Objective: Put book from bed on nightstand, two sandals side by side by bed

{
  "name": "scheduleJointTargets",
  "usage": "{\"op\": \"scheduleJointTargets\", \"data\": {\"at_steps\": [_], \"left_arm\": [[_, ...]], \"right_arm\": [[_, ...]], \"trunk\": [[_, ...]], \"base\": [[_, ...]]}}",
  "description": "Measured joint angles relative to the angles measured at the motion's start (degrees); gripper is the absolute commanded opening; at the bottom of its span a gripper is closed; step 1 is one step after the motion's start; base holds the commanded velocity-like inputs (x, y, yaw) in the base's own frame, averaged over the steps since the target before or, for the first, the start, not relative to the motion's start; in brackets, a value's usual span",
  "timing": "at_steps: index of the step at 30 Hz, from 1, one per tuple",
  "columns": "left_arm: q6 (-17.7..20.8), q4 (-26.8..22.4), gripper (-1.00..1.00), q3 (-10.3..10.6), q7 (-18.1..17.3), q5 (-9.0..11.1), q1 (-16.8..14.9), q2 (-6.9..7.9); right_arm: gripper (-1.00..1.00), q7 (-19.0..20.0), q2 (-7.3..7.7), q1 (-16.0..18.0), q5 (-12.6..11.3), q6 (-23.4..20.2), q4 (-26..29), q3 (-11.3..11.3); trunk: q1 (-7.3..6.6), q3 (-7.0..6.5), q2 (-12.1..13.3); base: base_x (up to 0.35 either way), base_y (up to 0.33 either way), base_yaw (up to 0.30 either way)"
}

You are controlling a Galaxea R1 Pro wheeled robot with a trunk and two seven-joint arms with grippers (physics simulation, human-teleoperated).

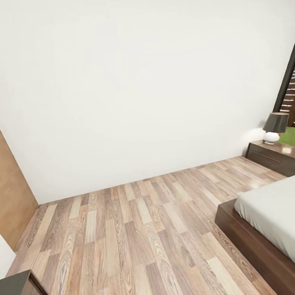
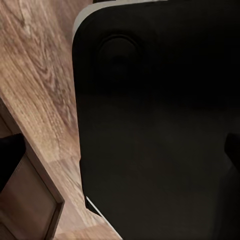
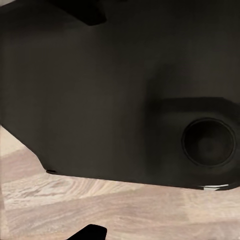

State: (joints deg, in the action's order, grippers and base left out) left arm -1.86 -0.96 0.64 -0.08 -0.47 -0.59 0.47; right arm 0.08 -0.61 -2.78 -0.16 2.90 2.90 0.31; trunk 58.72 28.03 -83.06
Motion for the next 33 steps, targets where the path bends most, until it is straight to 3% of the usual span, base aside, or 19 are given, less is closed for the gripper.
{"op": "scheduleJointTargets", "data": {"at_steps": [11, 23, 33], "left_arm": [[-0.3, 0.0, 1.00, 0.0, 0.0, 0.0, 0.0, 0.00], [-0.3, 0.0, 1.00, 0.0, 0.0, 0.0, 0.0, -0.01], [-0.3, -0.1, 1.00, 0.0, 0.0, 0.0, 0.0, -0.03]], "right_arm": [[1.00, 0.0, 0.00, 0.0, 0.0, 0.0, 0.0, -0.1], [1.00, 0.0, 0.00, 0.0, 0.0, 0.0, 0.0, 0.0], [1.00, 0.0, 0.00, 0.0, 0.0, 0.0, 0.0, 0.0]], "trunk": [[0.00, -0.03, 0.0], [0.01, -0.03, 0.0], [0.00, -0.03, 0.0]], "base": [[0.126, 0.123, -0.019], [0.049, 0.112, -0.164], [0.025, 0.070, -0.052]]}}
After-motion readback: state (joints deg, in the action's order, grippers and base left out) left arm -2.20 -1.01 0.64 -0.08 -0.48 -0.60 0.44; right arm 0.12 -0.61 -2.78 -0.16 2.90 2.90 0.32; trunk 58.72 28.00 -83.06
